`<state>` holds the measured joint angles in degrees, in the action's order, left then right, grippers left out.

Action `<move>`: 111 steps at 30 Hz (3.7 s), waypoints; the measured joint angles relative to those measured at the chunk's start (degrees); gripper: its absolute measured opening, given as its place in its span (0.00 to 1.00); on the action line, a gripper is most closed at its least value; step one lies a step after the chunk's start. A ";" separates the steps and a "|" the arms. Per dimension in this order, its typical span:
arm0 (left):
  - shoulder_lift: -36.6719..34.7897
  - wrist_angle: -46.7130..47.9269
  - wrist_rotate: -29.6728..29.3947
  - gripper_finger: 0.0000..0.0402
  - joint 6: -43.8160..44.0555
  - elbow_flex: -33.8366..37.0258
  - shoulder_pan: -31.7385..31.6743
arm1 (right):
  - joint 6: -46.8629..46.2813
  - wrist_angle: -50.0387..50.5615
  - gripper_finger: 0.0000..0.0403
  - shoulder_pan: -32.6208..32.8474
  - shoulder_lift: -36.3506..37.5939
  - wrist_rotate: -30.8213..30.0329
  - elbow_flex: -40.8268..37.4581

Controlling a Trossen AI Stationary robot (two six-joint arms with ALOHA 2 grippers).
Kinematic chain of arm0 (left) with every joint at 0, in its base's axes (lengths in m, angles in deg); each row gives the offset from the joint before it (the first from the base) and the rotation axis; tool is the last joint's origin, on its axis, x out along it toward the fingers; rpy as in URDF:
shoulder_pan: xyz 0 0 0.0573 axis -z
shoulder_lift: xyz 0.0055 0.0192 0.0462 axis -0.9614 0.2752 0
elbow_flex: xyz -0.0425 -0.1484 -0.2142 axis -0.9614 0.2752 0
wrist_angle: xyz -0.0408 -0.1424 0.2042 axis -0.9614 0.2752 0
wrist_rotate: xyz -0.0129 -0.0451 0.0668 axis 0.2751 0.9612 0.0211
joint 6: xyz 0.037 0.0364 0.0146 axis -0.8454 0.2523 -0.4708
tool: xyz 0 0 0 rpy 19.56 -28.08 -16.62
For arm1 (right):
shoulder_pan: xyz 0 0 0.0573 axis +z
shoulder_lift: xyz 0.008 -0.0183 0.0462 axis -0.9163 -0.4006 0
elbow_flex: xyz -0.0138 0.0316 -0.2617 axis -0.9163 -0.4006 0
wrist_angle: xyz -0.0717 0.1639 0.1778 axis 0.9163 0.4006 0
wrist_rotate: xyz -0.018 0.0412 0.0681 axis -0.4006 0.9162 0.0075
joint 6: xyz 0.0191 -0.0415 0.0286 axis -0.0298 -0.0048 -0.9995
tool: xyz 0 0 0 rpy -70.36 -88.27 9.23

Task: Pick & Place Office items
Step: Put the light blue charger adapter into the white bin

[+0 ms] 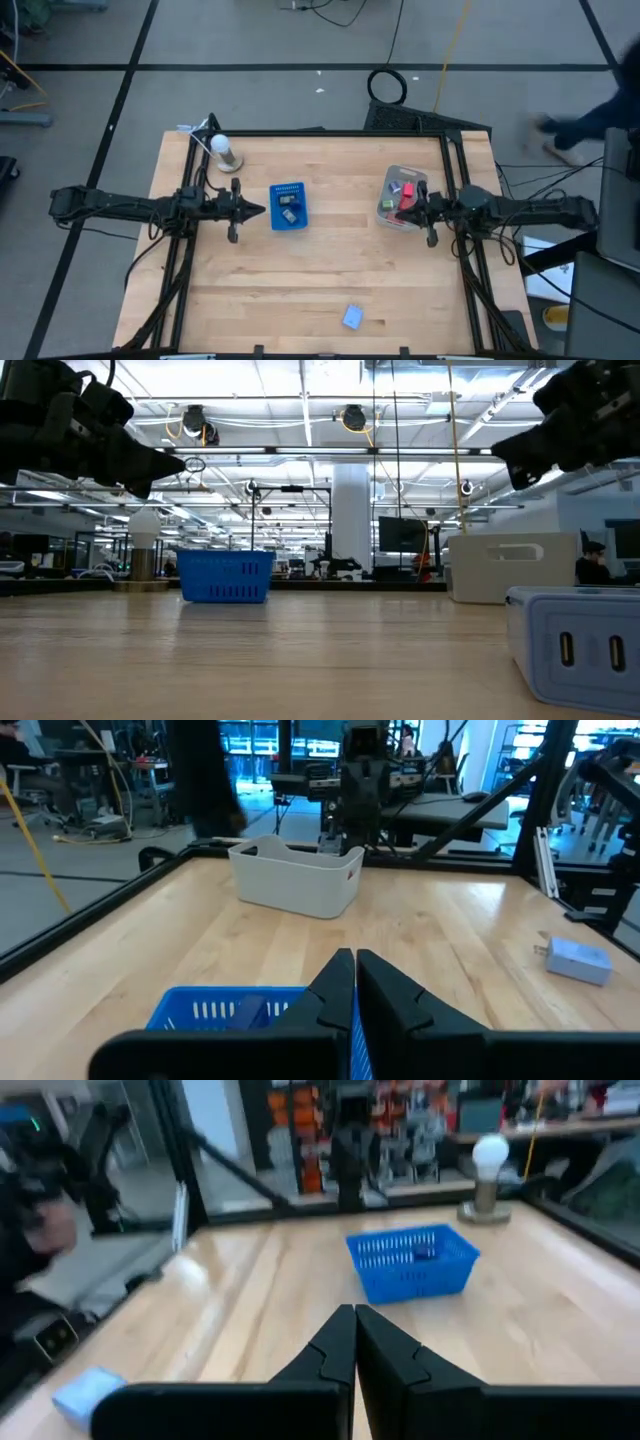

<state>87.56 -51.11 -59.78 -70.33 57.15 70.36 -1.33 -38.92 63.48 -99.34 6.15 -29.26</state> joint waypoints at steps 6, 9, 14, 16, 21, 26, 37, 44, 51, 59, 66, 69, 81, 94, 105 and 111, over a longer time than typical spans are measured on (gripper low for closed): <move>0.01 0.18 -0.04 0.01 0.19 0.00 0.00 | 2.96 0.34 0.00 8.08 -17.24 -4.36 7.56; 0.01 0.35 -0.02 0.02 0.26 0.00 0.00 | 3.05 0.42 0.01 12.30 -26.92 -6.55 12.27; 0.01 1.91 0.00 0.06 1.62 0.00 0.00 | -0.80 3.97 0.16 18.67 -42.30 -6.18 23.01; 0.01 2.75 0.02 0.06 2.07 0.00 0.00 | -0.70 7.24 0.25 21.22 -48.31 -6.24 27.97; 0.00 3.91 0.27 0.04 2.75 -0.02 0.00 | 6.14 9.00 0.52 26.92 -60.08 -6.04 36.69; 0.01 4.20 0.81 0.01 4.03 -0.02 0.00 | 6.92 9.06 0.77 29.98 -68.42 -4.36 42.58; 0.02 4.03 0.88 0.06 5.14 -0.02 0.00 | 12.32 8.49 0.89 32.59 -83.20 8.23 52.46; 0.02 3.75 0.90 0.02 5.04 -0.05 0.00 | 18.70 8.22 0.89 31.79 -85.32 8.48 52.58; 0.01 3.69 0.85 0.02 4.80 -0.07 0.02 | 19.98 8.52 0.89 29.83 -87.82 8.86 52.51; 0.00 3.72 0.83 0.06 4.71 -0.07 0.02 | 24.47 4.30 0.89 29.50 -92.28 10.46 52.51; 0.01 3.72 0.82 0.02 4.25 -0.07 0.02 | 26.74 3.80 0.85 29.36 -92.49 12.08 52.53; 0.02 3.74 0.81 0.01 3.97 -0.07 0.02 | 28.36 3.87 0.78 29.21 -92.52 13.92 52.53; 0.02 3.78 0.79 0.07 3.51 -0.07 0.02 | 28.05 7.09 0.51 29.20 -92.38 12.74 52.53; 0.02 4.63 0.77 0.01 3.38 -0.07 0.02 | 24.17 9.17 0.51 28.73 -79.02 4.64 51.72; 0.00 4.88 0.52 0.07 3.16 -0.07 0.00 | 16.66 -6.37 0.51 22.66 -43.35 -13.72 32.04; 0.02 5.01 0.29 0.04 3.18 -0.07 0.01 | 12.90 -9.06 0.51 19.96 -23.13 -23.17 19.71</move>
<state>87.58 -46.10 -59.49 -67.15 57.08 70.37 11.56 -47.97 83.44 -122.47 -17.01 -9.54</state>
